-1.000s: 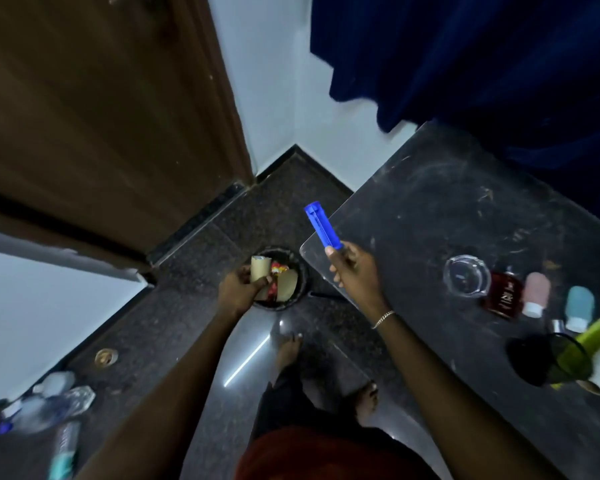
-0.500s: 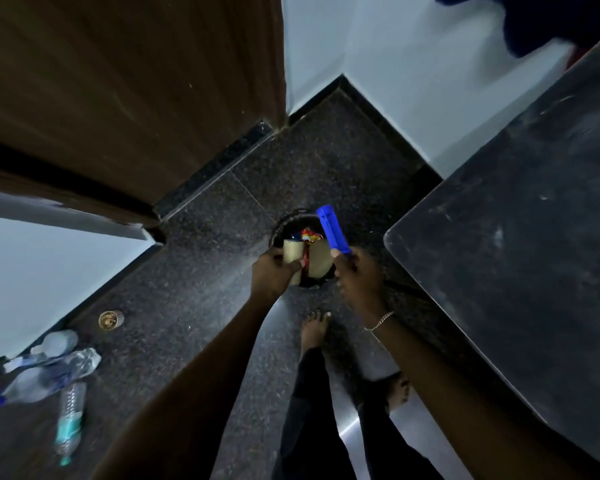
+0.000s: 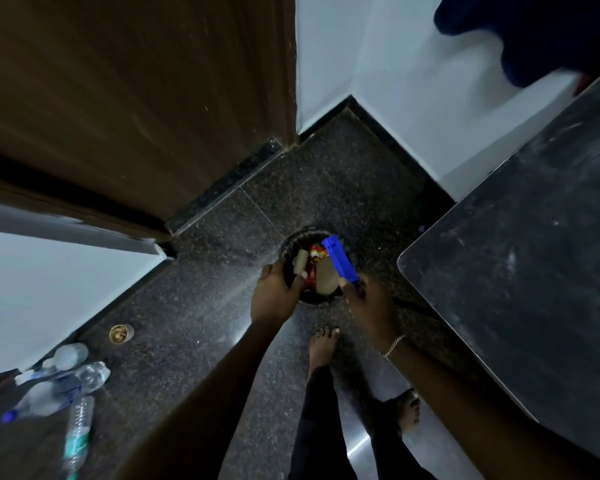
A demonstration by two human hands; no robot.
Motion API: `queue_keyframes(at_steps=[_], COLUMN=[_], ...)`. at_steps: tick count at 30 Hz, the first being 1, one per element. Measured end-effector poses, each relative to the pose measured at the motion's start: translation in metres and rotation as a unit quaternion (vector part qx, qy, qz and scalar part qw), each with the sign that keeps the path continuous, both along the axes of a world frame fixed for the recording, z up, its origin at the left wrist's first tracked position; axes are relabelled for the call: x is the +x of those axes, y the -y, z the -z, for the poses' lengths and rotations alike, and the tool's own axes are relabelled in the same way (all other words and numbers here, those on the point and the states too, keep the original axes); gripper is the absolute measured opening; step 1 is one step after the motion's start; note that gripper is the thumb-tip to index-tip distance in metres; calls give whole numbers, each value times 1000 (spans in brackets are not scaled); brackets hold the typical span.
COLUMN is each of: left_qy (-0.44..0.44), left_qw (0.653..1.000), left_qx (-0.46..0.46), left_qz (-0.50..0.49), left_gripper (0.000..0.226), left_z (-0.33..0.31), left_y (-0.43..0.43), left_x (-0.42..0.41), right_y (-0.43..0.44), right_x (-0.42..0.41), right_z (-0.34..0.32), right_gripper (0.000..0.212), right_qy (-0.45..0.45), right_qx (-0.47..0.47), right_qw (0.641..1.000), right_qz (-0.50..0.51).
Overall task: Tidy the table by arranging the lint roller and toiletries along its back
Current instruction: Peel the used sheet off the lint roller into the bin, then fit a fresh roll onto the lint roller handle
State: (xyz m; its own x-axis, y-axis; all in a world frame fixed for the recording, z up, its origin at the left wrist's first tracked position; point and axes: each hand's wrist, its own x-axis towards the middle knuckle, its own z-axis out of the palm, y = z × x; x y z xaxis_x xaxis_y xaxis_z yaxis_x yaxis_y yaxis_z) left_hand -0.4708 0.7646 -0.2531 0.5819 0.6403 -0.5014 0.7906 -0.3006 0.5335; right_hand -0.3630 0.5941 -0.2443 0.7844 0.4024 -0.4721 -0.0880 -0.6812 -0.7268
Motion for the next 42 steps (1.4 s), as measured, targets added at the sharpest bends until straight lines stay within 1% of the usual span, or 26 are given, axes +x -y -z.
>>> queue_keyframes(at_steps=[2,8,12,14,17,20,22,26,30,35,39,42], left_qy=[23,90,128,144,171,203,217,249,277,306,325,340], left_qw=[999,986,973,967,954,939,925,893,858,808,765,736], left_qx=[35,113,151,166,182,202,222,241,241,222,207,200], left_qz=[27,87,116,132,163,190,221,289,359,452,515,551], left_gripper=[65,69,71,71,71,71,72,72,72,74,74,73], left_z=[-35,-127,-181,-204,-232,-253,-263,-276,-288,-300,-304,-306], left_y=[0,9,23,33,50,66,77,103,142,208,265,311], left_x=[-7,-22,-21,-16,-6,8,20,50,86,127,148,163], right_y=[2,5,12,20,42,69,90,135,185,246,294,333], right_x=[-9,-26,-24,-22,-20,-19,-16,-9,-7,-12,-15,-15], right_z=[-29,-114,-170,-194,-222,-243,-255,-272,-289,-305,-311,-310], right_gripper=[27,30,19,19,26,22,22,29,27,32,21,21], right_qy=[4,-23,-15,3,37,70,89,129,176,215,243,263], right_qx=[27,139,189,204,199,204,202,188,172,145,141,140], right_qw=[1000,990,981,978,977,972,969,958,939,907,872,846], right_qz=[7,13,31,44,66,89,111,174,239,332,401,443])
